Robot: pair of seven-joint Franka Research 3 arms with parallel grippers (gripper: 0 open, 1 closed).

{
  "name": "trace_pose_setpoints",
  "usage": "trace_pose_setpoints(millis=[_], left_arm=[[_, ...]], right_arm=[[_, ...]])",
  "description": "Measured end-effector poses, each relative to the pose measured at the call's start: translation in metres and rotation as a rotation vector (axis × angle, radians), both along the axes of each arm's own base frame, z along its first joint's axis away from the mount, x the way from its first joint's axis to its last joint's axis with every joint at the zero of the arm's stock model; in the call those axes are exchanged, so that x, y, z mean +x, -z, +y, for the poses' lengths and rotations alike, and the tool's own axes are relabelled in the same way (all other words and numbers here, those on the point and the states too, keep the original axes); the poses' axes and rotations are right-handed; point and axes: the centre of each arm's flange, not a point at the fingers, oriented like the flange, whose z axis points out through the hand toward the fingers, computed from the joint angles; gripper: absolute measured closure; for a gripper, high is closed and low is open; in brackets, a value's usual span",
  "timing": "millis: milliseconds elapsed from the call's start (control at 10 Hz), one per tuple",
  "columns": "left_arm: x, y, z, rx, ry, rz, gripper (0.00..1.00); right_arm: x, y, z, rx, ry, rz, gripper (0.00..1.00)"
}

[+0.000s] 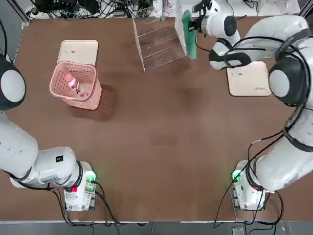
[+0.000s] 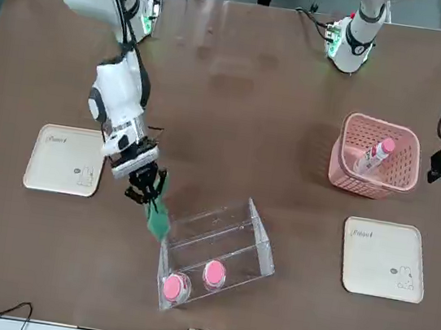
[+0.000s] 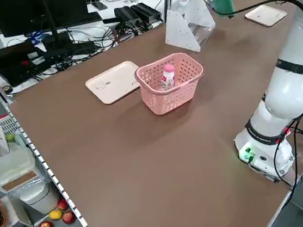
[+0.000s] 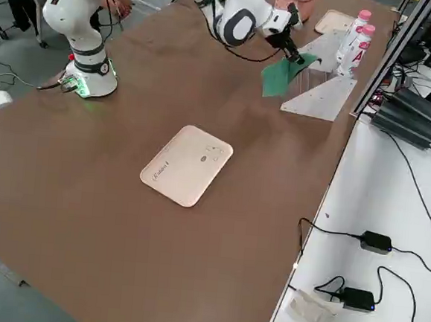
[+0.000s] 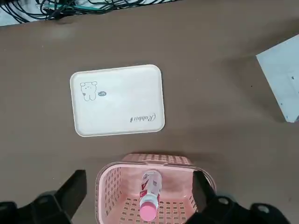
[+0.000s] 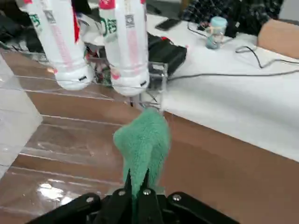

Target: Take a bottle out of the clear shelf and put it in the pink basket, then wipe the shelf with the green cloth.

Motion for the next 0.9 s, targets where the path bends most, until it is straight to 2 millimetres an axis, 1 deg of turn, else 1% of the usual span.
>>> trace_pose_setpoints(millis=[100, 200, 300, 500, 600, 700, 800, 900], left_arm=[[0.000, 0.000, 0.000, 0.000, 0.000, 0.000, 0.00], [0.000, 0.000, 0.000, 0.000, 0.000, 0.000, 0.00], [0.000, 0.000, 0.000, 0.000, 0.000, 0.005, 0.00], [-0.001, 0.001, 0.001, 0.000, -0.002, 0.013, 0.00], [-0.001, 0.001, 0.003, 0.000, -0.006, 0.013, 0.00], [-0.001, 0.001, 0.005, 0.000, -0.009, 0.014, 0.00], [-0.001, 0.002, 0.005, 0.000, -0.008, 0.014, 0.00], [-0.001, 0.002, 0.003, 0.000, -0.006, 0.015, 0.00]], right_arm=[[-0.005, -0.012, 0.001, -0.075, 0.051, 0.061, 0.97], [-0.009, -0.018, -0.001, -0.136, 0.095, 0.116, 0.97], [-0.011, -0.020, -0.008, -0.184, 0.135, 0.170, 0.97], [-0.012, -0.019, -0.028, -0.242, 0.228, 0.305, 0.97], [-0.009, -0.032, -0.040, -0.248, 0.273, 0.409, 0.97], [-0.004, -0.056, -0.056, -0.236, 0.272, 0.522, 0.97], [0.002, -0.079, -0.080, -0.218, 0.242, 0.608, 0.97], [0.008, -0.092, -0.107, -0.198, 0.194, 0.672, 0.97]])
